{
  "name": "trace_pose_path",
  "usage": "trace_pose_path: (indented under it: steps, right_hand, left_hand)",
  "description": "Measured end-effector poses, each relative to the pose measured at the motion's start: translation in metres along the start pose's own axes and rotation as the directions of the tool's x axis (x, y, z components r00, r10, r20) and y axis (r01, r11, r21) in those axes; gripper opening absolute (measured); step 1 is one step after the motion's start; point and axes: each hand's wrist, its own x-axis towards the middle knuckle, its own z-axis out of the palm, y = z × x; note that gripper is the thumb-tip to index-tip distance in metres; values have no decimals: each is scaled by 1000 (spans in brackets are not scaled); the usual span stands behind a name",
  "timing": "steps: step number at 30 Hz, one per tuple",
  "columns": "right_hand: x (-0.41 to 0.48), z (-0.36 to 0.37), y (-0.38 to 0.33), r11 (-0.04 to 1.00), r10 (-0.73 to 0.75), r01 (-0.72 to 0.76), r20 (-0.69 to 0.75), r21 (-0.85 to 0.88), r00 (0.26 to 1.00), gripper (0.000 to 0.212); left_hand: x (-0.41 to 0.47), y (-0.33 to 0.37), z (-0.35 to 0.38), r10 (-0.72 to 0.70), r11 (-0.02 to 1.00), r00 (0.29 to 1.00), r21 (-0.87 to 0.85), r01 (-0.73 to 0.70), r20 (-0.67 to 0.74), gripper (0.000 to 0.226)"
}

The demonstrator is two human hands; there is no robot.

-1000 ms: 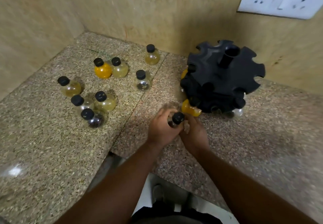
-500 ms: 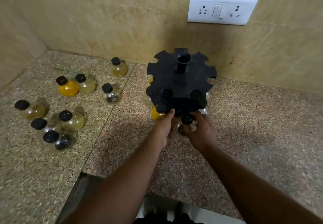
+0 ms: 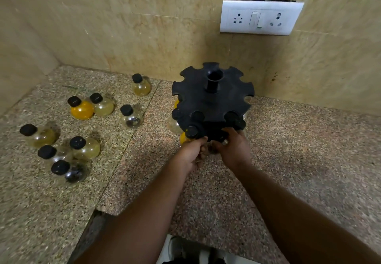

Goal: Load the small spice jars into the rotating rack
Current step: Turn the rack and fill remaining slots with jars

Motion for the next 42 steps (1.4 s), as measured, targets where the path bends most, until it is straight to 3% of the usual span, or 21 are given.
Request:
trace_pose_path:
  steps: [10,13,17,22,28,34,39,42]
  right_hand:
    - [-15,4,-1,999,-31,32,-32,41,999,57]
    - [-36,8,-4,995,-96,96,53,0,994,46]
    - [-56,24,-8,972,-213,232,272,-39,938,32]
    - [-62,58,-36,955,-244,297,494,-30,834,45]
    - [-52,115,-84,941,-248,338,608,-35,754,66]
    - [-21,175,-128,904,-165,376,646,-203,746,93]
    - [-1,205,-156,847,-41,385,677,-367,735,94]
    - [6,213,-164,821,59,359,690,-445,721,99]
  left_hand:
    - [-10,-21,5,85,995,991,-44,-90,-102,16]
    - [-11,-36,-7,79,993,988,-82,-90,-134,14]
    - [-13,-52,-29,110,984,959,-109,-143,-260,22]
    - [-17,-56,-71,220,958,825,-43,-283,-520,11]
    - [-9,-33,-138,321,947,693,221,-233,-645,41]
    - [10,6,-200,456,882,663,398,-250,-594,64]
    - [33,52,-240,597,756,644,605,-251,-478,80]
    - [48,66,-254,674,657,643,695,-294,-365,78]
